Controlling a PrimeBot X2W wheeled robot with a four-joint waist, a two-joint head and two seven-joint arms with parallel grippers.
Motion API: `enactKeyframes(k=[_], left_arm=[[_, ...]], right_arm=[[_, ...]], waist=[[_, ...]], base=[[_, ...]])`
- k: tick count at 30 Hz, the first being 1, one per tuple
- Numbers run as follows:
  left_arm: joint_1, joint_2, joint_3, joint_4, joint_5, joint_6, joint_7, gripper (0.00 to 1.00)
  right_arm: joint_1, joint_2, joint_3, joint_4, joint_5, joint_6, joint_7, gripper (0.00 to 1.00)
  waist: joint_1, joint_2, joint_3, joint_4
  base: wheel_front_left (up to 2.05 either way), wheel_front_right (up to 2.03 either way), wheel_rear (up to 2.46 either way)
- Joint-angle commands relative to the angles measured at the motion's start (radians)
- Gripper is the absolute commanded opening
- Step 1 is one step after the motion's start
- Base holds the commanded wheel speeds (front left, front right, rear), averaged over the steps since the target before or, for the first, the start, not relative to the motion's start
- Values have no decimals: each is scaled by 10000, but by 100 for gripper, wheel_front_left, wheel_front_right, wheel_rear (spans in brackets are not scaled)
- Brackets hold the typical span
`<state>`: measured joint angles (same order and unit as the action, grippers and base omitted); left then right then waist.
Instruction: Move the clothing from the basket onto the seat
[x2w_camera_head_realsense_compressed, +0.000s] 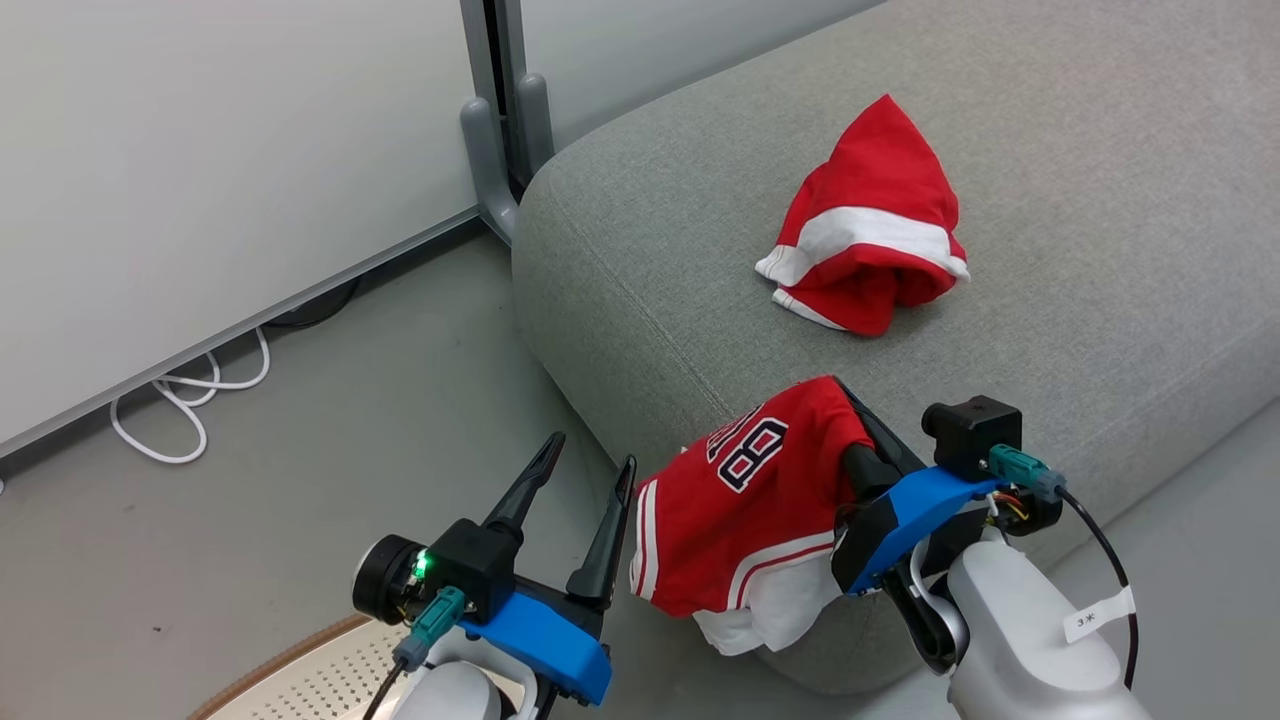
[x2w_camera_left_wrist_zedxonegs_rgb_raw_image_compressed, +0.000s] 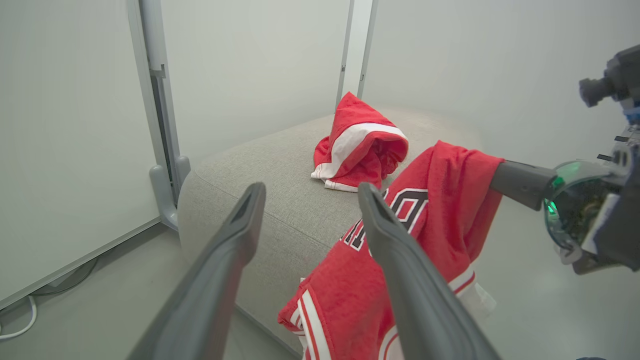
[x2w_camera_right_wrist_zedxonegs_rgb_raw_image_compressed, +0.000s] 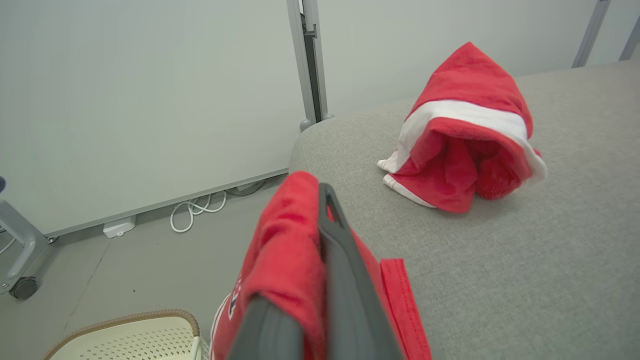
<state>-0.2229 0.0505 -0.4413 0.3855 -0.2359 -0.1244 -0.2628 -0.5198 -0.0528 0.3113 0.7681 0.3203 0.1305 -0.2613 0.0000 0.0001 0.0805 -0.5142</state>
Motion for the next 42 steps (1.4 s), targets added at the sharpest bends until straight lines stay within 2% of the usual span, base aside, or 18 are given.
enactKeyframes(k=[1, 12, 19, 33, 38, 39, 42], left_arm=[[-108, 2, 9, 9, 34, -70, -30, 100], [-134, 1, -47, 11, 86, -76, -30, 100], [-209, 128, -66, -200, 183, -81, -30, 100], [-529, 1057, -669, -1181, 183, -62, -30, 100], [-726, 1596, -715, -1748, 425, -62, 88, 100], [-816, 1819, -685, -2086, 507, -61, 233, 100], [-919, 2024, -683, -2455, 598, -61, 402, 100]], right_arm=[[72, 23, -24, -56, -11, 5, -57, 0], [58, 31, -112, -93, 60, 5, -57, 0], [-585, 32, -102, -270, 103, 5, -57, 0], [-3130, -620, -1208, -1063, 867, 5, 305, 0], [-4237, -1110, -1742, -1532, 1197, 5, 759, 0], [-4712, -1353, -2117, -1700, 1207, 5, 890, 0], [-5117, -1518, -2537, -1891, 1274, 5, 1013, 0]], waist=[[0, -1, 17, -39], [0, -1, 126, -114], [0, -1, 488, -157], [0, -1, 1926, -263], [0, -1, 2825, -383], [0, -1, 3226, -444], [0, -1, 3630, -454]], base=[[0, 0, 0], [0, 0, 0], [0, 0, 0], [0, 0, 0], [0, 0, 0], [0, 0, 0], [0, 0, 0]])
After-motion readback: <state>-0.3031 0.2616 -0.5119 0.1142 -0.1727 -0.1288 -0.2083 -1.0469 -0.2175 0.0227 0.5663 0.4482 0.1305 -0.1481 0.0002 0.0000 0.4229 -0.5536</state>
